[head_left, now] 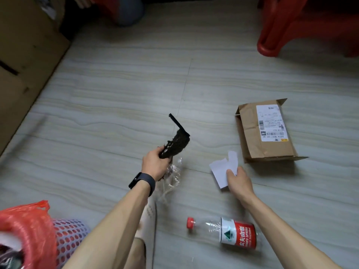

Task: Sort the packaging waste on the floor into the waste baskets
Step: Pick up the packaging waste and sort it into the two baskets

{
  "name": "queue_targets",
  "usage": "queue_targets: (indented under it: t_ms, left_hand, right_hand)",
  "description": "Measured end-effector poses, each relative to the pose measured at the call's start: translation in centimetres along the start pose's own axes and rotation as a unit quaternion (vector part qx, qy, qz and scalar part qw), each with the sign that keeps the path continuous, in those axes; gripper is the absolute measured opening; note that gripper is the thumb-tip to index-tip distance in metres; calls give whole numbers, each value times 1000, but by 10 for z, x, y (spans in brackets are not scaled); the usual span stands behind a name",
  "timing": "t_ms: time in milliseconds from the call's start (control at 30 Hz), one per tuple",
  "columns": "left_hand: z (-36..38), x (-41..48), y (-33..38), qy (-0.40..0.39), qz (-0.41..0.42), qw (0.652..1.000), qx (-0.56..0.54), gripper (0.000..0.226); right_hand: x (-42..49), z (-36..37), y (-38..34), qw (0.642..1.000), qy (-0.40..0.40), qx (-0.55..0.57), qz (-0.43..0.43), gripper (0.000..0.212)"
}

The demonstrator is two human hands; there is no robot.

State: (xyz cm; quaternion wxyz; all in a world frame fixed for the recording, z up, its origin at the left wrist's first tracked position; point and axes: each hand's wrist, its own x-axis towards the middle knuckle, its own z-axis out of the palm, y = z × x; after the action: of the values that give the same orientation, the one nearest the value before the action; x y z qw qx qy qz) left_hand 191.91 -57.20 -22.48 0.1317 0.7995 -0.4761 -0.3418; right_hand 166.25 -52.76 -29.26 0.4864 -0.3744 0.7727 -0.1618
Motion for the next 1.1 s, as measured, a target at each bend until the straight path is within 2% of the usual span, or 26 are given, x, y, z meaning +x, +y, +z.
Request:
queue_targets:
  t_ms: [100, 200, 333, 467, 600, 733, 833, 900, 1000, 1100]
  left_hand:
    - [-37, -13, -4, 48, -31, 992, -112, 11]
    - [-83, -45, -25, 104, -53, 977, -177, 18]
    - [-141, -98, -58, 185, -61, 964, -180, 22]
    - [-195, -137, -79, 264, -77, 951, -142, 19]
    - [-241, -154, -94, 319, -68, 935, -139, 24]
    - [-280, -161, -118, 368, -31, 919, -134, 31]
    - [-301, -179, -156, 435, -9, 884, -172, 21]
    - [-310, -196, -188, 460, -33, 869, -182, 26]
    - [-311, -218, -230, 463, -112, 877, -53, 50]
    - [-290, -226, -260, 386, -103, 911, 97, 54]
  right_hand:
    - [-14, 20, -21, 997, -29, 65, -22, 22]
    - [-46, 58, -57, 988, -100, 116, -24, 16]
    - [-97, 108, -95, 964, -214, 161, -4, 15]
    - [-150, 124, -129, 950, -263, 150, -78, 19]
    - [-181, 133, -148, 938, -289, 130, -141, 19]
    - [-193, 162, -162, 937, -281, 120, -171, 18]
    - [-209, 192, -162, 937, -267, 110, -198, 14]
    - [-230, 208, -154, 940, -261, 99, -197, 14]
    - [-265, 217, -152, 941, -247, 76, -220, 15]
    - [-291, 226, -173, 935, -226, 70, -265, 13]
